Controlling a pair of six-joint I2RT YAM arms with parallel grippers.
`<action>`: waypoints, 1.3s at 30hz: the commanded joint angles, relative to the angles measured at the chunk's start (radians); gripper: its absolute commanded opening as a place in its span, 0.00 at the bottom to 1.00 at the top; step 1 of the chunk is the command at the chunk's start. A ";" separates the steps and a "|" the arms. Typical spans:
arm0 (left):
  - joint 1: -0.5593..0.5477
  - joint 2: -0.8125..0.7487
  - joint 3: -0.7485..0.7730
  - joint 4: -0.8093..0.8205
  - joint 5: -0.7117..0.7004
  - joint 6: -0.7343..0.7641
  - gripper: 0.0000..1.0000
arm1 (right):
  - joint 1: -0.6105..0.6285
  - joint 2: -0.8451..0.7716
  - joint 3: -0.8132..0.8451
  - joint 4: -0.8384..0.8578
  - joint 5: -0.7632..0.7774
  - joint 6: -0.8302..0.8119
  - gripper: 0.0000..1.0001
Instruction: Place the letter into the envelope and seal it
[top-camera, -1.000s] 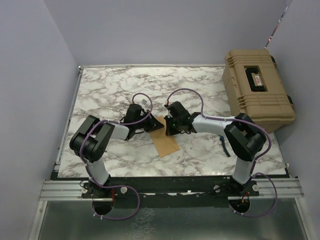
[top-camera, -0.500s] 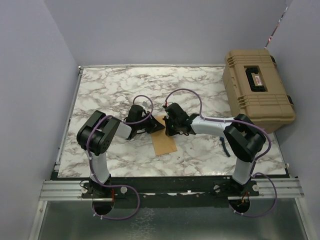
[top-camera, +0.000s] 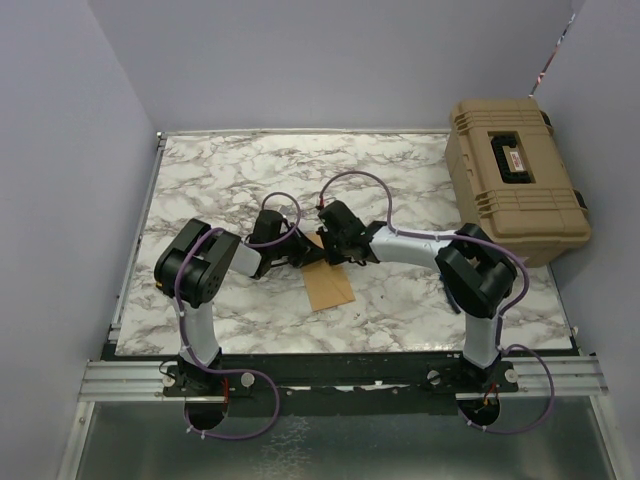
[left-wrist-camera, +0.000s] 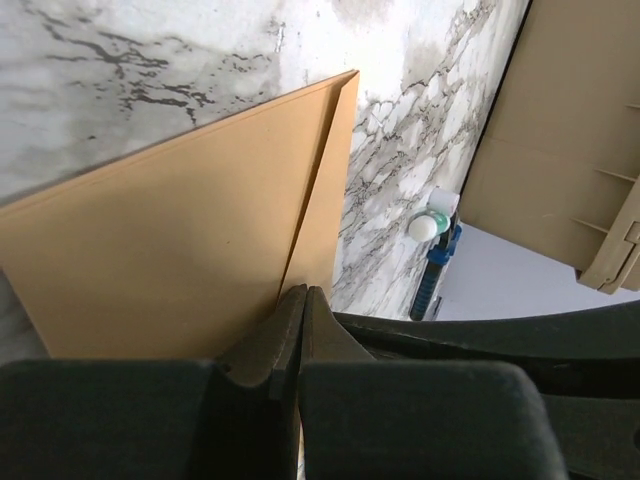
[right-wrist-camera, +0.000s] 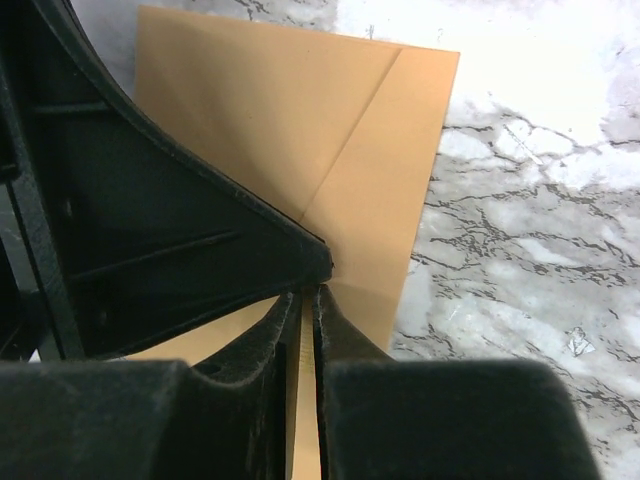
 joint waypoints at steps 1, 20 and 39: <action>0.013 0.065 -0.049 -0.143 -0.036 0.007 0.00 | 0.029 0.037 0.023 -0.018 0.037 -0.033 0.11; 0.019 0.092 -0.061 -0.143 -0.043 -0.021 0.00 | 0.105 0.012 -0.101 -0.082 0.018 -0.056 0.17; 0.027 0.098 -0.048 -0.169 -0.049 0.016 0.00 | 0.115 -0.061 -0.209 -0.190 0.021 -0.015 0.10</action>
